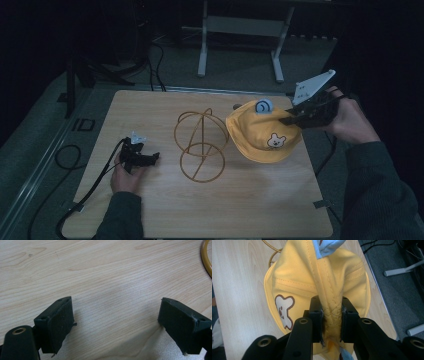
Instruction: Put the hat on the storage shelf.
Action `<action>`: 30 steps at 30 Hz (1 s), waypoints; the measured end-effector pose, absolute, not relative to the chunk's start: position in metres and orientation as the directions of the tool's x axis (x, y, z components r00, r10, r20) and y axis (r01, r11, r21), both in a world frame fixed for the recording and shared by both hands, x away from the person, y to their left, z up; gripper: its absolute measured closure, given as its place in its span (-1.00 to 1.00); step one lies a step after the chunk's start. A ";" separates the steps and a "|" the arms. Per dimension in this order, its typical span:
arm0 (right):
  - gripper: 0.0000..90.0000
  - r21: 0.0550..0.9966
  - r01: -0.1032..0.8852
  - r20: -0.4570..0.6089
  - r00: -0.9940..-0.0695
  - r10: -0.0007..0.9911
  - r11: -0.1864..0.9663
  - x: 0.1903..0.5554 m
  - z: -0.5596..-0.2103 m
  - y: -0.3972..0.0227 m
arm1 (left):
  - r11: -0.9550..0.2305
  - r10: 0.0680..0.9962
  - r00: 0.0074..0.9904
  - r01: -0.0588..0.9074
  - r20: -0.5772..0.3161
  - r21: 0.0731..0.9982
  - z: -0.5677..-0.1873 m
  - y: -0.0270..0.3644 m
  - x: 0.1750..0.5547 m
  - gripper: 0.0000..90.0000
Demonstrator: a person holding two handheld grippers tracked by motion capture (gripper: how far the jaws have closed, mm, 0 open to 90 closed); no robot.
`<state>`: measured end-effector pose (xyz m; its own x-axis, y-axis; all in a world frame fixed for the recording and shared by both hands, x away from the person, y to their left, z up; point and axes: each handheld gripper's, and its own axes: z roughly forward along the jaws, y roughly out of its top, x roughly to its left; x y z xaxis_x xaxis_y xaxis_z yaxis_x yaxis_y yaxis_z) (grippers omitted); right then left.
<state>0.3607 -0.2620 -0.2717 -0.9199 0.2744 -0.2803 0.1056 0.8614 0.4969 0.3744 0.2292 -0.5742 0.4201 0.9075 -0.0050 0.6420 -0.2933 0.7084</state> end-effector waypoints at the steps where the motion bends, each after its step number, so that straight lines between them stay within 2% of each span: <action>1: 0.69 0.498 0.107 -0.279 -0.920 0.276 0.861 0.361 -0.271 -0.261 | -0.293 0.907 0.420 0.642 -0.005 0.708 -0.574 0.229 0.374 -0.71; 30: 0.69 0.531 0.054 -0.297 -0.923 0.245 0.846 0.361 -0.257 -0.234 | -0.294 0.907 0.420 0.643 -0.005 0.707 -0.574 0.229 0.374 -0.71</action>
